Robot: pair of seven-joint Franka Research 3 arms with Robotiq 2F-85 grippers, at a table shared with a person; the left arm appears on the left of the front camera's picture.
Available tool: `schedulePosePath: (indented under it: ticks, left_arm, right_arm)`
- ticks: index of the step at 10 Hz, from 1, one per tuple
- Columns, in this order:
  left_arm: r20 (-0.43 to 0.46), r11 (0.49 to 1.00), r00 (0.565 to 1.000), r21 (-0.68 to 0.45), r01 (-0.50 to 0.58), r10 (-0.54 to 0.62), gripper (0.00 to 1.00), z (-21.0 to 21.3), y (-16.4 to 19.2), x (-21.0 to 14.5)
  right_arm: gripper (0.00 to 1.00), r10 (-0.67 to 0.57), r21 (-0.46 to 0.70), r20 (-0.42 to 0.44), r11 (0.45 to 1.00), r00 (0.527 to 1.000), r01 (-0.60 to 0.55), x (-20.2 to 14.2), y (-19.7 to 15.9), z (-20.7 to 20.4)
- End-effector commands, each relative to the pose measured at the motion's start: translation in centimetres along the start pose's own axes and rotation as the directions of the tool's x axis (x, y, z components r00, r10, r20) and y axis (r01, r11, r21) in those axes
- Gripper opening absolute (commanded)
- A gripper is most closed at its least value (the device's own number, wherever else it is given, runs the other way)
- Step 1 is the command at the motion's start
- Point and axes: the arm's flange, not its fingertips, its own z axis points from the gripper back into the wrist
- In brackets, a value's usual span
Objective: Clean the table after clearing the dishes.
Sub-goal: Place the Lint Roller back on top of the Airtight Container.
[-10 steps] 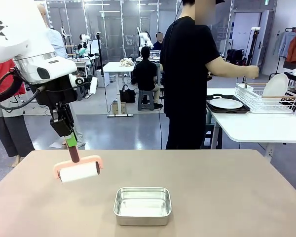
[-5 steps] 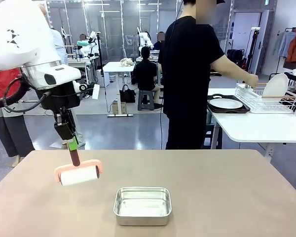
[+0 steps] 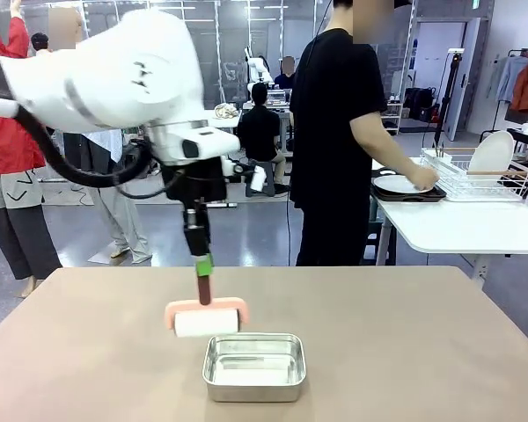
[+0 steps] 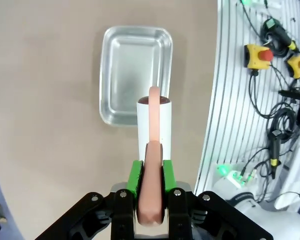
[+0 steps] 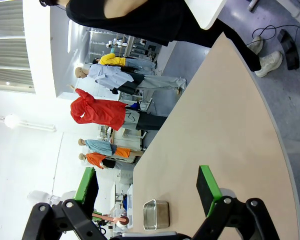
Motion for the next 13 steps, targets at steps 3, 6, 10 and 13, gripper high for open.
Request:
schedulePosePath:
  ticks: [3, 6, 10, 13]
  left_arm:
    - [-0.058, 0.999, 0.998, -0.050, -0.011, 0.008, 0.22, -1.7, 2.5, 3.8]
    - [-0.067, 0.996, 0.997, -0.082, 0.031, -0.037, 0.22, -4.1, 3.8, 6.8]
    - [-0.062, 0.998, 0.998, -0.069, 0.011, -0.015, 0.22, -8.0, 6.7, 7.9]
    - [-0.066, 0.996, 0.998, -0.089, 0.001, -0.007, 0.22, -10.9, 8.8, 8.3]
  right_arm:
    - [1.00, 0.020, 0.009, 0.001, 1.000, 1.000, -0.020, -0.4, 0.0, 0.1]
    - [1.00, 0.020, 0.009, 0.001, 1.000, 1.000, -0.020, -0.4, 0.0, 0.1]
    - [1.00, 0.020, 0.009, 0.001, 1.000, 1.000, -0.020, -0.4, 0.0, 0.1]
    - [1.00, 0.020, 0.009, 0.001, 1.000, 1.000, -0.020, -0.4, 0.0, 0.1]
